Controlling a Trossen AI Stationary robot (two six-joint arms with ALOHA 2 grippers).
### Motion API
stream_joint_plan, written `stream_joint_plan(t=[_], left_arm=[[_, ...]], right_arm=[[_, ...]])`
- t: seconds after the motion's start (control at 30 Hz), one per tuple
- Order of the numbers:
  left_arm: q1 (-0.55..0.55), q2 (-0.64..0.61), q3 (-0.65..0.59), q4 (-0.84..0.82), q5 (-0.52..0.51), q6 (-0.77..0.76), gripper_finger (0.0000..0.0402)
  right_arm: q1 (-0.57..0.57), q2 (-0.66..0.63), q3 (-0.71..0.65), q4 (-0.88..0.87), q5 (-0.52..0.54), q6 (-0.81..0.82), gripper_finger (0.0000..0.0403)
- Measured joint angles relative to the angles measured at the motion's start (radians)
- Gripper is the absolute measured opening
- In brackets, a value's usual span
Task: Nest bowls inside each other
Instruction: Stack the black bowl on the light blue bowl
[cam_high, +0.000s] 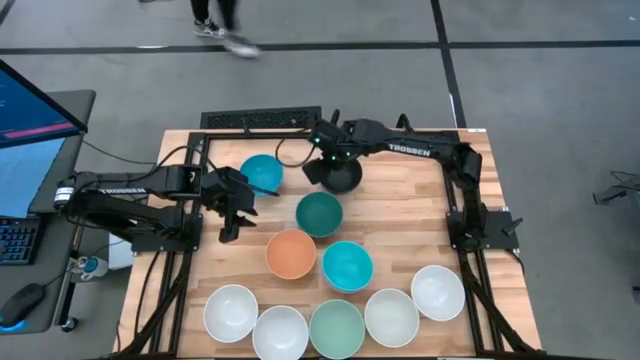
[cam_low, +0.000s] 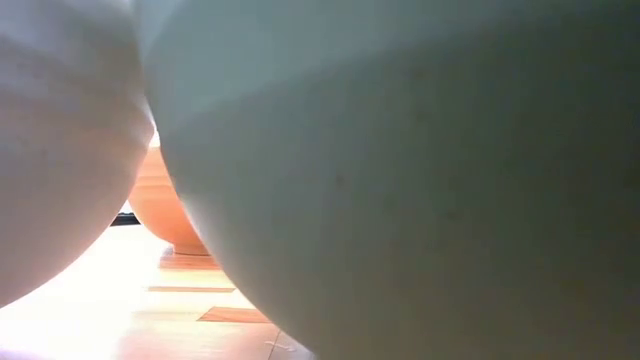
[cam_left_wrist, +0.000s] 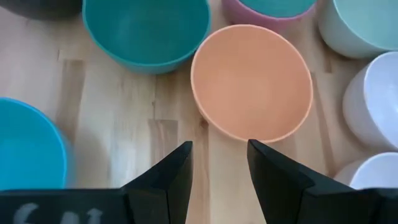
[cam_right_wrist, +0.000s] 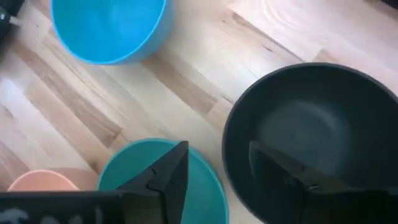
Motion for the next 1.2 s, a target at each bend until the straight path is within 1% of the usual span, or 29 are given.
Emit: stream_joint_plan(t=[0.13,0.23,0.37,0.43,0.5,0.57,0.63,0.7,0.87,1.07,1.2], left_arm=[[0.005,0.000,0.000,0.003,-0.030,0.059,0.0144],[0.028,0.000,0.000,0.006,-0.029,0.094,0.0144],[0.069,0.000,0.000,0.007,-0.019,0.123,0.0144],[0.089,0.000,0.000,0.010,0.000,0.135,0.0144],[0.107,0.000,0.000,0.020,0.013,0.138,0.0144],[0.119,0.000,0.000,0.024,0.024,0.138,0.0144],[0.129,0.000,0.000,0.023,0.027,0.143,0.0144],[0.134,0.000,0.000,0.023,0.030,0.151,0.0144],[0.150,0.000,0.000,0.023,0.021,0.164,0.0144],[0.166,0.000,0.000,0.023,0.021,0.174,0.0144],[0.168,0.000,0.000,0.022,0.021,0.185,0.0144]], right_arm=[[0.001,0.009,0.000,0.009,-0.012,0.002,0.0206],[0.002,0.011,0.000,0.037,-0.013,0.015,0.0222],[-0.002,0.040,0.002,0.112,0.025,0.045,0.0239],[-0.012,0.054,-0.003,0.087,0.024,0.047,0.0244],[-0.003,0.079,0.005,0.110,0.026,0.046,0.0246],[0.007,0.088,-0.003,0.049,0.043,0.028,0.0246],[0.023,0.100,0.001,0.063,0.108,0.023,0.0246],[0.029,0.100,0.001,0.012,0.139,0.022,0.0246],[0.024,0.147,-0.002,-0.012,0.144,0.044,0.0247],[0.051,0.187,-0.001,0.003,0.129,0.054,0.0247],[0.060,0.191,0.000,0.017,0.129,0.065,0.0247]])
